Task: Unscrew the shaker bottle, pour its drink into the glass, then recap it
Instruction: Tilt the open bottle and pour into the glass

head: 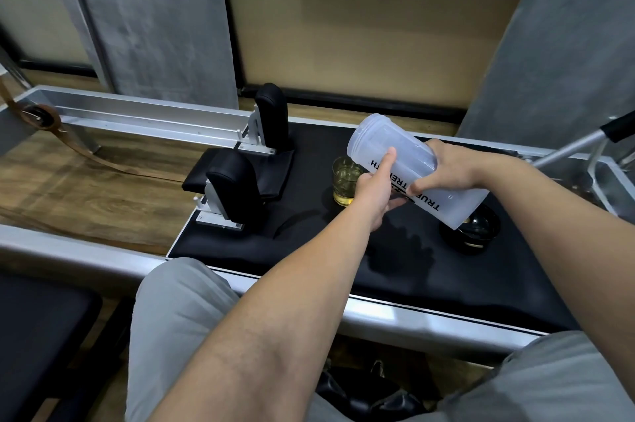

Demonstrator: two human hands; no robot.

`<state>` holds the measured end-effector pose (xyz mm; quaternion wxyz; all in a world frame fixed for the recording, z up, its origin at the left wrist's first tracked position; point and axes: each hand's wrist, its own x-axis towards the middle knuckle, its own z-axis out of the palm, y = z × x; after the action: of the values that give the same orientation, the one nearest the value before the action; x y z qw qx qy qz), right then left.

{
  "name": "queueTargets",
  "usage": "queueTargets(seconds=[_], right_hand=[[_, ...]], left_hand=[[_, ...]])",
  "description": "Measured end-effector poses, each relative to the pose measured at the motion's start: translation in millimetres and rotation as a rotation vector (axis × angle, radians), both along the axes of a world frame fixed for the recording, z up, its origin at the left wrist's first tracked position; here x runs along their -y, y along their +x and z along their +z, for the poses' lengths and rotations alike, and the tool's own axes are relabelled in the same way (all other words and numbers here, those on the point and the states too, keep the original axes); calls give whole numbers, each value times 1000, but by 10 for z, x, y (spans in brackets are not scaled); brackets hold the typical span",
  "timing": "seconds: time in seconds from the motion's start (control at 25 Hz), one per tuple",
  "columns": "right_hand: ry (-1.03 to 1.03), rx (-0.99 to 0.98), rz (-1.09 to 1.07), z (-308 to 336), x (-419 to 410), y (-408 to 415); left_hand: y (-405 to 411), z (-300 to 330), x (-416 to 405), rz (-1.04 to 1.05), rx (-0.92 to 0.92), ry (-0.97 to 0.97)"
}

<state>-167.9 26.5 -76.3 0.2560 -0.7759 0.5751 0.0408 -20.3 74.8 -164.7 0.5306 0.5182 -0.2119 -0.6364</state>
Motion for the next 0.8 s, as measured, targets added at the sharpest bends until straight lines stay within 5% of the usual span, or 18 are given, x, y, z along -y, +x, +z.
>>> queueTargets(seconds=[0.8], right_hand=[[17,22,-14,-48,-44,-4]], left_hand=[[-4,-6,-56,9,-1,8]])
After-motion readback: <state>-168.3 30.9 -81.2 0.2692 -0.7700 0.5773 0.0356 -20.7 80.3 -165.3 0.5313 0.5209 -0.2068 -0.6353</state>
